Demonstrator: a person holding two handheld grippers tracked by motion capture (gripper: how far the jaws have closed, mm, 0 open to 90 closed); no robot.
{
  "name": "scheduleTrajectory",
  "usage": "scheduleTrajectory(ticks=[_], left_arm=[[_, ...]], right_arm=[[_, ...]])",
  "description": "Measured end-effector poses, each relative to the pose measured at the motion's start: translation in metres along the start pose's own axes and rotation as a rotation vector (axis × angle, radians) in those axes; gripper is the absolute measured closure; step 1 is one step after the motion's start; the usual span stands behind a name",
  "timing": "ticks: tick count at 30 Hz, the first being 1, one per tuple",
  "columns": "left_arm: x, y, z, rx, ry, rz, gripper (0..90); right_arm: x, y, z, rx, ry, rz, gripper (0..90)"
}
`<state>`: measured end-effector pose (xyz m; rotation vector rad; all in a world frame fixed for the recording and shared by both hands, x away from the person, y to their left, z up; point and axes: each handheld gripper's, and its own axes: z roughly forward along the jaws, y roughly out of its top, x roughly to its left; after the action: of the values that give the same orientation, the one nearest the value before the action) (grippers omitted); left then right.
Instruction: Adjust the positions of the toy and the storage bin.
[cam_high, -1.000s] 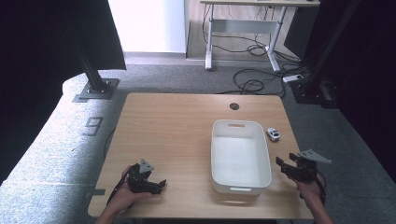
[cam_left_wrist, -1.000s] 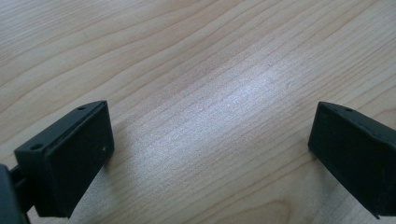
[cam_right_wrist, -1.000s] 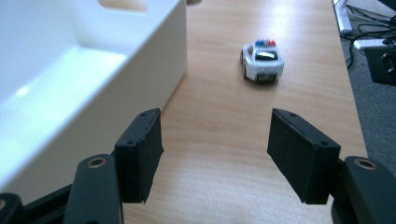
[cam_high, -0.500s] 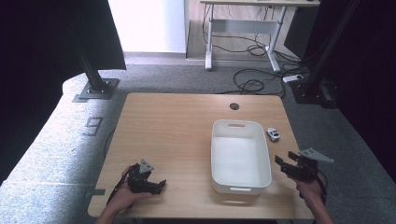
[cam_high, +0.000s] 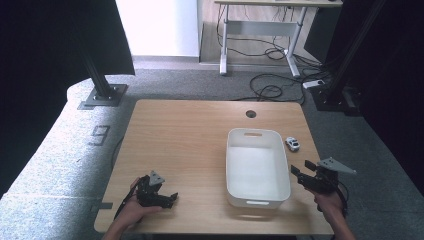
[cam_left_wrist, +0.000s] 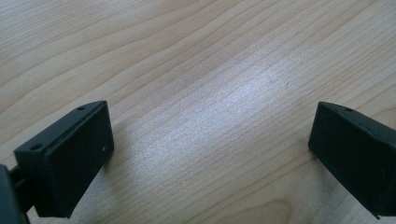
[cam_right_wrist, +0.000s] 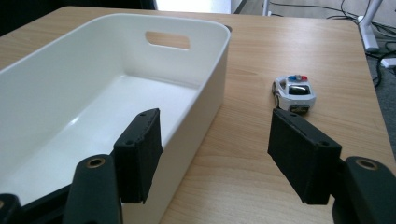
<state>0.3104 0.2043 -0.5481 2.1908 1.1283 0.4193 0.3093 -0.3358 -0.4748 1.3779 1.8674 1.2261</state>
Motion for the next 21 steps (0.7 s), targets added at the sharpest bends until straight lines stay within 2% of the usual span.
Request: scheduleTrajectory(ticks=[7, 21], left_arm=[[0.0, 0.0, 0.0, 0.0, -0.001, 0.001, 0.3], [0.0, 0.0, 0.0, 0.0, -0.002, 0.002, 0.3]], right_arm=[[0.009, 0.003, 0.0, -0.003, 0.024, -0.017, 34.4], [0.017, 0.004, 0.002, 0.003, 0.042, -0.031, 34.3]])
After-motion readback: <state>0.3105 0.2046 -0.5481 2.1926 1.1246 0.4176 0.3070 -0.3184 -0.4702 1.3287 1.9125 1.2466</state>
